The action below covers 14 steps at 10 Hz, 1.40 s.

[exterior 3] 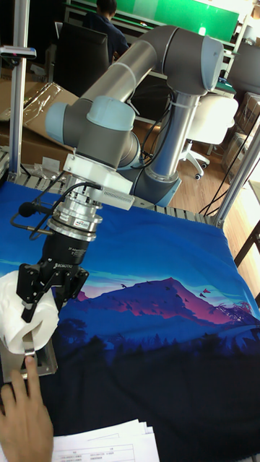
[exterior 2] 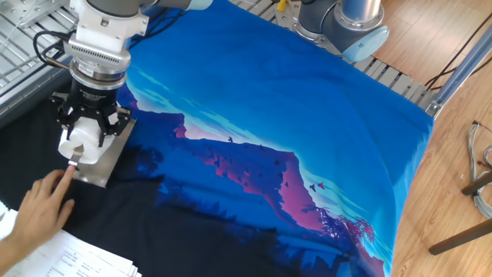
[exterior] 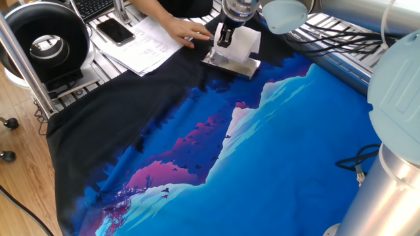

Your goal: Put the toilet paper on its holder

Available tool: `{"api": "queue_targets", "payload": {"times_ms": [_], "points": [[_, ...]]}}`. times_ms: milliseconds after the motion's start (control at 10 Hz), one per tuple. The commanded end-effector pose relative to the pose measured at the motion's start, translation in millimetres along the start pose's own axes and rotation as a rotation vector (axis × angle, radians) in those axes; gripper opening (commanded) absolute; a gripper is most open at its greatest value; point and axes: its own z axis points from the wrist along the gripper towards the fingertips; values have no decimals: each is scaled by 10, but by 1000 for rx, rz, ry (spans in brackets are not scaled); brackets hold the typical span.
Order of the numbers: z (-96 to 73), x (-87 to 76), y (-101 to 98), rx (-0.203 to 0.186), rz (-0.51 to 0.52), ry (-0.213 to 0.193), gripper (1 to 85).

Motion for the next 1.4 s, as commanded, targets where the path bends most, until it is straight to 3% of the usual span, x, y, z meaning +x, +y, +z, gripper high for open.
{"api": "queue_targets", "payload": {"times_ms": [0, 600, 700, 1000, 1300], "points": [[4, -16, -33, 4, 13, -5, 500], [17, -28, 31, -26, 51, 10, 497], [18, -31, 167, -77, 87, 11, 550], [40, -10, 230, -99, 88, 17, 820], [36, -5, 262, -110, 89, 18, 850]]}}
